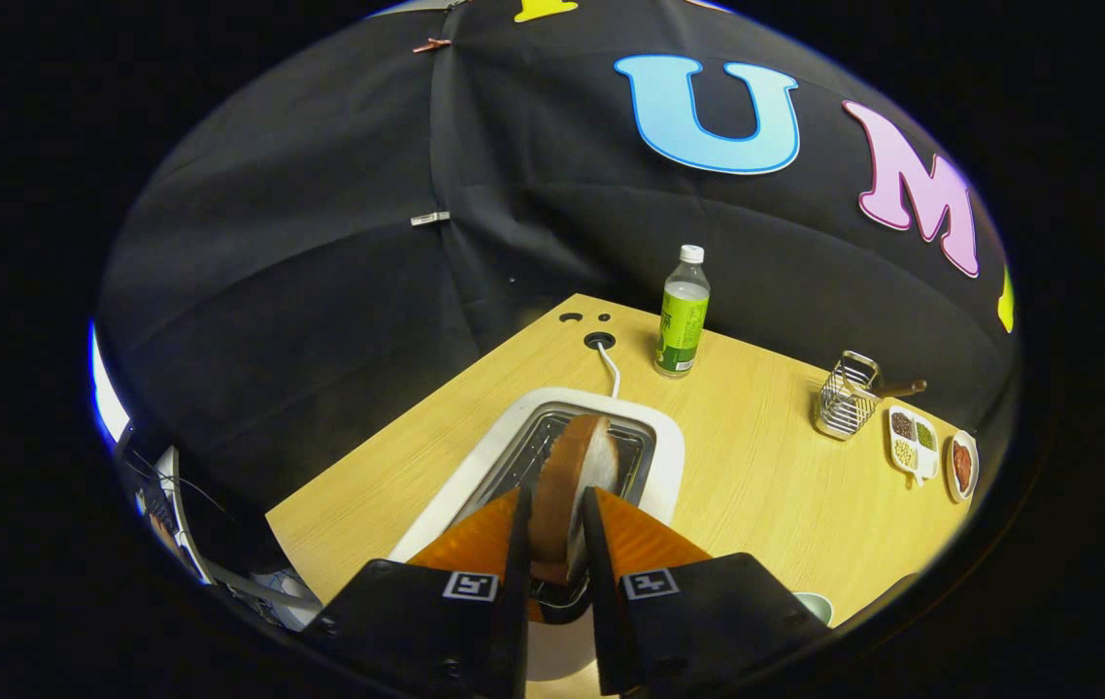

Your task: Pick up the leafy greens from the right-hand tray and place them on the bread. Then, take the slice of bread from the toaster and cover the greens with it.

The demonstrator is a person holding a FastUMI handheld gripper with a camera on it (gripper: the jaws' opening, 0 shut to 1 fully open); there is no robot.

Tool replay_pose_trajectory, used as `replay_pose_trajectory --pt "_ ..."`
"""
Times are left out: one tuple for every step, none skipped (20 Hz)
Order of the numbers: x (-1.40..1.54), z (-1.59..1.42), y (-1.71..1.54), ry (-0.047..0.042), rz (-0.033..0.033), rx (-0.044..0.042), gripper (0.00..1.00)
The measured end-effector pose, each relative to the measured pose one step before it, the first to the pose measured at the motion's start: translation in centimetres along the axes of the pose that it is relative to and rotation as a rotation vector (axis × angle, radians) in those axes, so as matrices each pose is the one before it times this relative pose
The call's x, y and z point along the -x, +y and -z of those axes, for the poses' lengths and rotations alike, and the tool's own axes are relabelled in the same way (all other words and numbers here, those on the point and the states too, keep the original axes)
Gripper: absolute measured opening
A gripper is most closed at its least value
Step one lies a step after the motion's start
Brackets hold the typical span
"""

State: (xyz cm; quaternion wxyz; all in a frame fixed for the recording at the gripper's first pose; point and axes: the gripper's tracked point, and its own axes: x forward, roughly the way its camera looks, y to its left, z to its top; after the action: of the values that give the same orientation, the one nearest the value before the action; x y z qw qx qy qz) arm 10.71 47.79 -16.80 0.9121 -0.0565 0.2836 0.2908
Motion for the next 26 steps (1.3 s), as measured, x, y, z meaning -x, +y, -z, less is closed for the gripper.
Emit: replay_pose_trajectory --pt "0.131 -0.199 -0.173 0.00386 -0.00093 -0.00079 0.23" --pt "-0.057 0.204 0.227 0.00921 -0.01106 -0.00218 0.2" --pt "0.151 -0.038 -0.162 0.00541 -0.0009 -0.00396 0.18" --pt "0.186 -0.127 -0.157 0.00551 -0.00353 -0.00637 0.17" --pt "-0.048 -0.005 0.052 0.00443 -0.00785 -0.00849 0.15" --pt "0.315 -0.042 -0.007 0.00516 -0.00697 -0.0133 0.15" --pt "0.35 -0.362 0.061 -0.00066 -0.00468 -0.01076 0.13" --pt "0.344 -0.386 0.043 -0.00269 -0.01081 -0.00789 0.13" --pt "0.588 -0.771 0.02 -0.01278 -0.01041 -0.00815 0.13" --pt "0.51 -0.646 0.001 -0.01279 -0.00725 -0.00605 0.14" --pt "0.817 -1.158 0.027 -0.02362 -0.00853 -0.00879 0.14" --pt "0.543 -0.735 -0.107 -0.01523 -0.00274 -0.00433 0.13" --pt "0.806 -0.824 -0.126 -0.01642 -0.00215 -0.00688 0.14" --pt "0.836 -0.692 -0.149 -0.01404 -0.00179 -0.00566 0.13" --pt "0.796 -0.9 -0.273 -0.01929 0.00366 -0.00156 0.14" --pt "0.814 -0.954 -0.342 -0.02274 0.00262 0.0007 0.13" --pt "0.799 -0.988 -0.386 -0.02462 0.005 -0.00031 0.14" --pt "0.774 -0.727 -0.372 -0.02089 0.0051 0.00264 0.13" --pt "0.72 -0.677 -0.394 -0.01521 -0.00147 -0.00293 0.13" --pt "0.764 -0.469 -0.353 -0.01425 -0.00048 -0.00579 0.13" --pt "0.706 -0.344 -0.707 -0.01373 0.00921 -0.00421 0.13" --pt "0.631 -0.089 -0.949 -0.0094 0.01371 -0.00257 0.13" --pt "0.676 0.067 -1.174 -0.00383 0.02119 -0.00357 0.13" --pt "0.493 0.35 -0.804 0.00223 0.01396 -0.00808 0.13" --pt "0.399 0.587 -1.003 0.00533 0.01113 -0.01248 0.13" --pt "0.432 0.587 -0.892 0.00655 0.01308 -0.01228 0.13"
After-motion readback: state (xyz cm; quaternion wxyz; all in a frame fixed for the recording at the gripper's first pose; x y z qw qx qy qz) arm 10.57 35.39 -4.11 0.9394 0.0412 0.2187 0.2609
